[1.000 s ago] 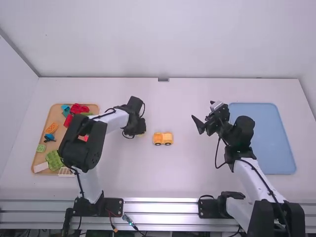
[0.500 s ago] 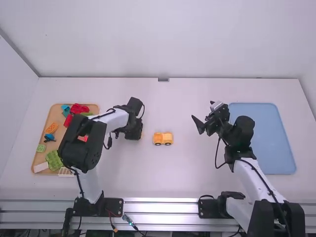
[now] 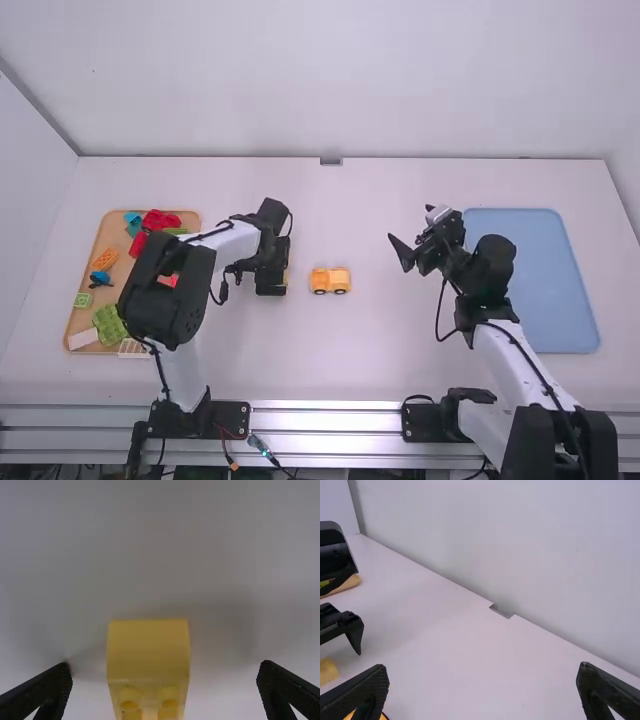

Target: Assemble lego blocks to make yellow taxi

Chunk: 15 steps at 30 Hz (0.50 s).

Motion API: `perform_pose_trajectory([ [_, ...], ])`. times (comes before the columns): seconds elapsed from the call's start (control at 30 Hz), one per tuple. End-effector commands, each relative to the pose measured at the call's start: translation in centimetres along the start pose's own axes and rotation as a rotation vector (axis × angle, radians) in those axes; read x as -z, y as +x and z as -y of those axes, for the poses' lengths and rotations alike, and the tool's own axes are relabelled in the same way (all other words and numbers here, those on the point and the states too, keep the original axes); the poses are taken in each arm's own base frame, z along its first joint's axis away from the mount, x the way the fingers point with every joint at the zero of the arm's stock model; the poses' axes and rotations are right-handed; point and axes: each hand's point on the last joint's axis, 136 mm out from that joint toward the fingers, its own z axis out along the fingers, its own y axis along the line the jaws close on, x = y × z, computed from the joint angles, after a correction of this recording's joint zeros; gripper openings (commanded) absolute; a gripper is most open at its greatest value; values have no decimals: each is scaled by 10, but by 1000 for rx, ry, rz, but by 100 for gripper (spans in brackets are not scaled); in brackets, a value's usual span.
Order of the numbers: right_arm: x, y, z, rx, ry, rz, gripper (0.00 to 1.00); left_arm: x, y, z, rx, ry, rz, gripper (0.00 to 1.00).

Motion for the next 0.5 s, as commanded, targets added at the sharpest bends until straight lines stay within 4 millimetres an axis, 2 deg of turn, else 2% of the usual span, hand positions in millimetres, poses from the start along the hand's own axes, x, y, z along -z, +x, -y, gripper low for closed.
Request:
perform_pose_trajectory([
  [0.0,2,-1,-2,1,-3,5,99,-5,-3,-8,-23,-28,-5,99],
  [0.13,2,-1,-2,1,-3,5,99,3,2,-4,-138,-25,-31,99],
  [0.33,2,-1,-2,1,-4,5,99,50,3,15,-369,-20,32,99],
  [0.4,2,-1,-2,1,-4,5,99,70,10,29,-594,0,30,99],
  [0.47,2,-1,-2,1,-3,5,99,94,19,47,-994,42,38,99],
])
